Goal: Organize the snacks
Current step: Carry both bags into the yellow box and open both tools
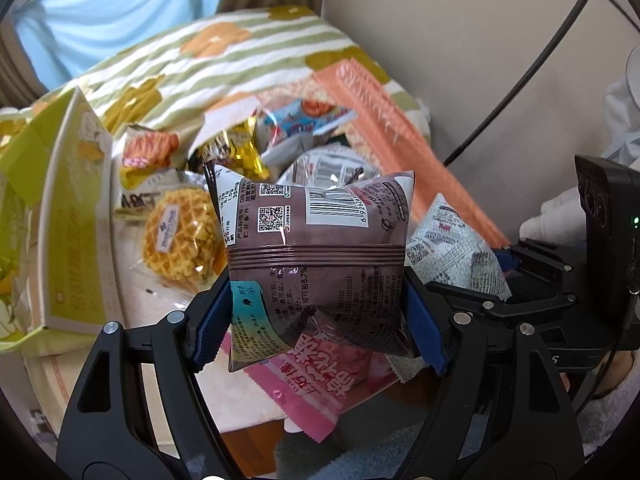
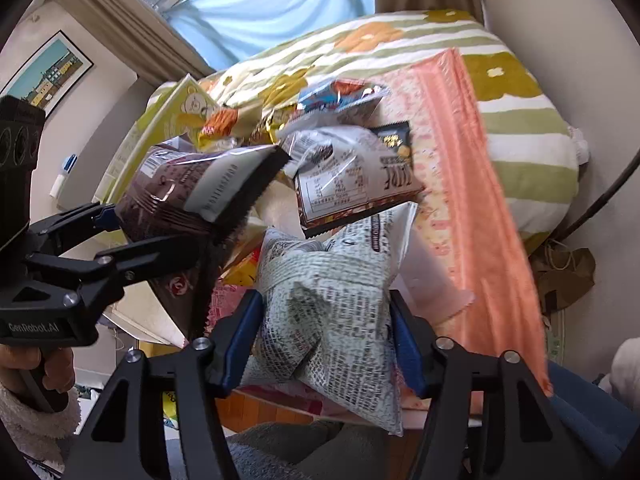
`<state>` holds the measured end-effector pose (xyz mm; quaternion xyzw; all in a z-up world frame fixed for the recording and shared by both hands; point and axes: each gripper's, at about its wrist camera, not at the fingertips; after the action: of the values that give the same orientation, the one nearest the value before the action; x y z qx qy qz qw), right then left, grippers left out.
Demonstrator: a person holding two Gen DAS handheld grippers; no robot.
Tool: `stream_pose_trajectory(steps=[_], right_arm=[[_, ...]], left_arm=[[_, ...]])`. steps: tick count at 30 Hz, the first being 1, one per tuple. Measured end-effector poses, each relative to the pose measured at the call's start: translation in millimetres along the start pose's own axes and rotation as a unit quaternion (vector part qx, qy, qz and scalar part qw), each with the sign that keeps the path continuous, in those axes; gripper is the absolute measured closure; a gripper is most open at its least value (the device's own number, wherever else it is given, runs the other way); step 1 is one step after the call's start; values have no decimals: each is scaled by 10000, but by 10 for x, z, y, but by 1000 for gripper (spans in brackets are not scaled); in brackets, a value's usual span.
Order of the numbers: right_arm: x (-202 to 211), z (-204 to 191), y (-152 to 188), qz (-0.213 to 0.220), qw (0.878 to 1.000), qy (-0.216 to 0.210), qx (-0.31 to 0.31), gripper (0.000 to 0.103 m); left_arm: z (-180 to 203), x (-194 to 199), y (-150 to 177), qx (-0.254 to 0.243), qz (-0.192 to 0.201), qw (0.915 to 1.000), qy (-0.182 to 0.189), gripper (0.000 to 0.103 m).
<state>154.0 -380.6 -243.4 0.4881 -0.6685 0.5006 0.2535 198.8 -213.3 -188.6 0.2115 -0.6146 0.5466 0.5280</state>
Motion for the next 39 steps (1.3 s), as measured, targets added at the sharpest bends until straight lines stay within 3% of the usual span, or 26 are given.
stream_pose_trajectory(steps=[9, 19, 23, 30, 34, 39], right_arm=[[406, -93, -126, 432, 9987, 243, 73, 52], [708, -677, -639, 1154, 9924, 184, 382, 54], [552, -1120, -880, 1341, 9894, 14, 559, 54], [-30, -2084, -1274, 1306, 9866, -297, 927, 54], [-329, -2522, -1391, 1232, 9861, -217, 1095, 54], [-647, -2877, -1474, 1135, 9880, -64, 1043, 54]], left_arm=[[-200, 479, -59, 385, 615, 9974, 46, 28], [-1159, 1071, -156, 737, 1197, 9897, -264, 28], [-1697, 1267, -144, 880, 1272, 9869, -469, 28], [-2724, 1363, -19, 1155, 1177, 9833, -771, 28], [-3240, 1264, 85, 1197, 961, 9843, -868, 28], [-3583, 1123, 160, 1049, 682, 9887, -823, 27]])
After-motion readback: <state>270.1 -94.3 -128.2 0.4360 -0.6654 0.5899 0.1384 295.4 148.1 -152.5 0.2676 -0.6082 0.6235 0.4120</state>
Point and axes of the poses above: each gripper's, at about its wrist camera, not at the fingertips, and x roughly against the way its jaws point, z to its right, y to its underside, and after that the axes turned 4 degrees about x, right-handed
